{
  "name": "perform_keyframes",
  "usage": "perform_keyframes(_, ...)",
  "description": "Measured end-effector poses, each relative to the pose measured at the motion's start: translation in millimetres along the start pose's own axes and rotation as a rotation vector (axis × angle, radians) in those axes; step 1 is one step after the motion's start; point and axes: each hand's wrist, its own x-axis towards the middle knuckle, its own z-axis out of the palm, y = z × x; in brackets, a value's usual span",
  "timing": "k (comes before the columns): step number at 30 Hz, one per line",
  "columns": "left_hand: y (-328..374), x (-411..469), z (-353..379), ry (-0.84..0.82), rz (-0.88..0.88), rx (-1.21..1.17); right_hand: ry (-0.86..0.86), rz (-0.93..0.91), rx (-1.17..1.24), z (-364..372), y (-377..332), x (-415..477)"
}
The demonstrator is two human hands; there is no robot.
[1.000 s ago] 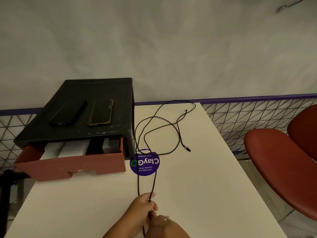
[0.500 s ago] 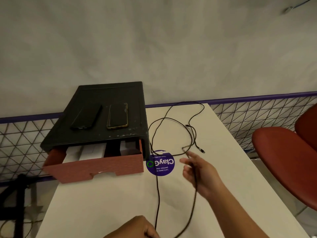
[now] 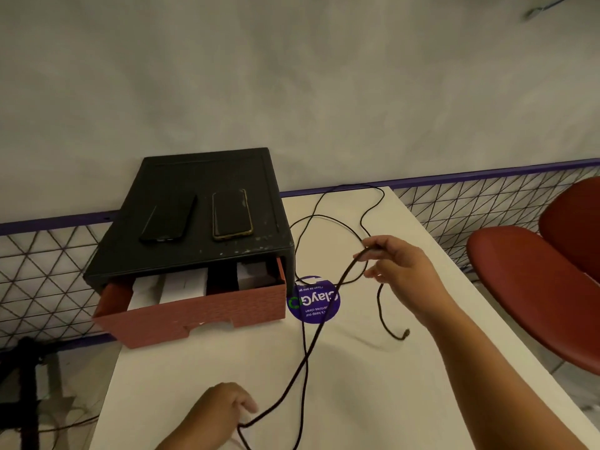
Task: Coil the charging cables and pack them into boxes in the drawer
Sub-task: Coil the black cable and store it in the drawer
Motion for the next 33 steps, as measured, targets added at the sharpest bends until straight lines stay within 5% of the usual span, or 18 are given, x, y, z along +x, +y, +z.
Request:
perform_keyframes(6,50.0,-23.0,-21.6,0.401,0.201,-0.572,0.154,-0.139,-0.509,-4.2,-22.4,-10.9)
perform_keyframes(11,114.9,-70.2,-47.8,0.792,0.532,-0.820,0.206,-0.033,-0.200,-6.8,-38.6,-14.4)
perform_keyframes(14,132.4,-80.1,-46.8,0.704,0.666,-0.646,0.108,0.050,0.157,-9.5,-50.2,-12.9)
perform_keyframes(19,138.1,-60.1,-20.2,0.239,0.474,-0.422,-0.065,0.124,0.684,-15.5,-67.9,-4.5)
perform_keyframes(22,151.4,-61.9,-9.6,0.229,0.404,-0.419,-0.064,0.114,0.846,-27.9,-74.0,5.4)
perform_keyframes(28,155.2,-78.4,-26.7,0.430,0.362,-0.622,0.200,0.151,0.827,-60.2,-55.2,37.6)
perform_keyframes(33,173.5,-98.4,-52.5,0.225,0.346,-1.277,0.232,0.359,0.535,-52.9,-11.2,56.0)
